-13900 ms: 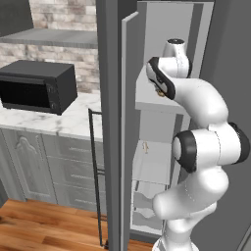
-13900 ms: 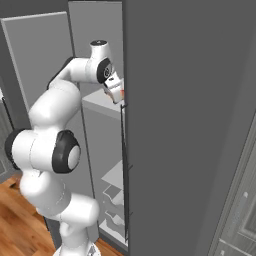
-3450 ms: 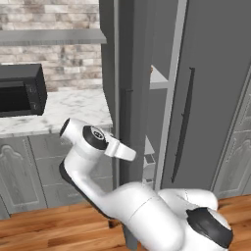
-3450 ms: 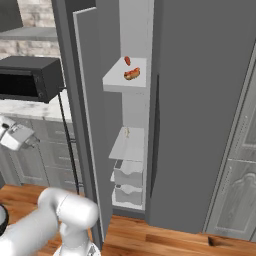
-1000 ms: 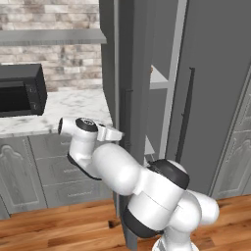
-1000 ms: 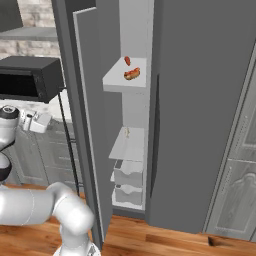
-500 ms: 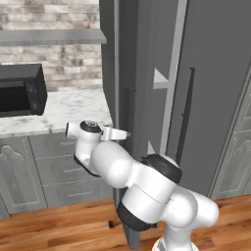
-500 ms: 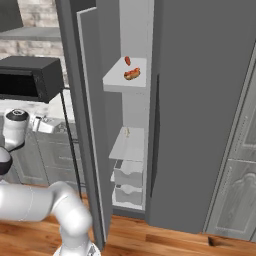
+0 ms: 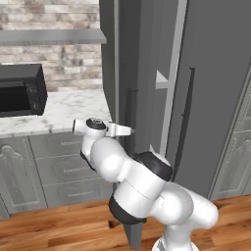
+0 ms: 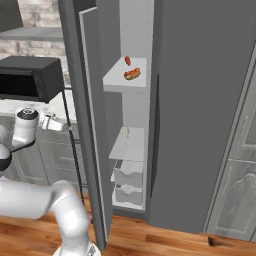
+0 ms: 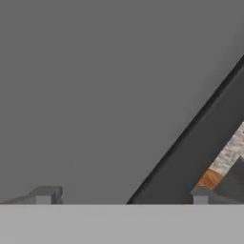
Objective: Store the hot dog in the freezer for long-term storage. Close the freezer door after placing the cooked food.
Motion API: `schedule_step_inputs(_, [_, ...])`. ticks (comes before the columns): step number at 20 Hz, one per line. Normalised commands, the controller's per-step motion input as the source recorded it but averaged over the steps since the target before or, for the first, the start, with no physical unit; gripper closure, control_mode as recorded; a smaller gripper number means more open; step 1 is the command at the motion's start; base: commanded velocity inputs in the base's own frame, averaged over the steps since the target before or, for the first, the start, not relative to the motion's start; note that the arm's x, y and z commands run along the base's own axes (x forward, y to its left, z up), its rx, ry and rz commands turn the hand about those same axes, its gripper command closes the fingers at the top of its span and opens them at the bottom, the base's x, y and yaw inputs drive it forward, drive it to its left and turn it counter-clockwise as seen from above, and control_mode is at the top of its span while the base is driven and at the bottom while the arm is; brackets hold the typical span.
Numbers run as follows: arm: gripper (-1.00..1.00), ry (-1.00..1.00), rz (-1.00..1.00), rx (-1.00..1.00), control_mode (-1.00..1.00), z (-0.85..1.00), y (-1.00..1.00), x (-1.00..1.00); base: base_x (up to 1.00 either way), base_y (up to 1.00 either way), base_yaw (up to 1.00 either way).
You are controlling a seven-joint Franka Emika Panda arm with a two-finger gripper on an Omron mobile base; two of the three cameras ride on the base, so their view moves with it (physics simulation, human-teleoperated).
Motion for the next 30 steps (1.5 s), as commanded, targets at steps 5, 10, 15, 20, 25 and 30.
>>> schedule_step_inputs(5, [-1.00,0.00,0.23,0.12,-1.00,0.00,-0.79,0.15,0.00,0.00,0.00])
schedule_step_inputs(10, [-1.00,0.00,0.24,0.17,-1.00,0.03,-0.65,0.03,0.00,0.00,0.00])
schedule_step_inputs(15, [-1.00,0.04,0.21,0.27,-1.00,0.08,-0.72,0.09,0.00,0.00,0.00])
schedule_step_inputs(20, [-1.00,0.06,0.17,0.16,-1.00,0.04,-0.80,0.20,0.00,0.00,0.00])
schedule_step_inputs(25, [-1.00,0.00,0.19,0.16,-1.00,0.19,-0.55,0.13,0.00,0.00,0.00])
schedule_step_inputs(30, [-1.00,0.00,0.20,0.15,-1.00,0.19,-0.39,0.13,0.00,0.00,0.00])
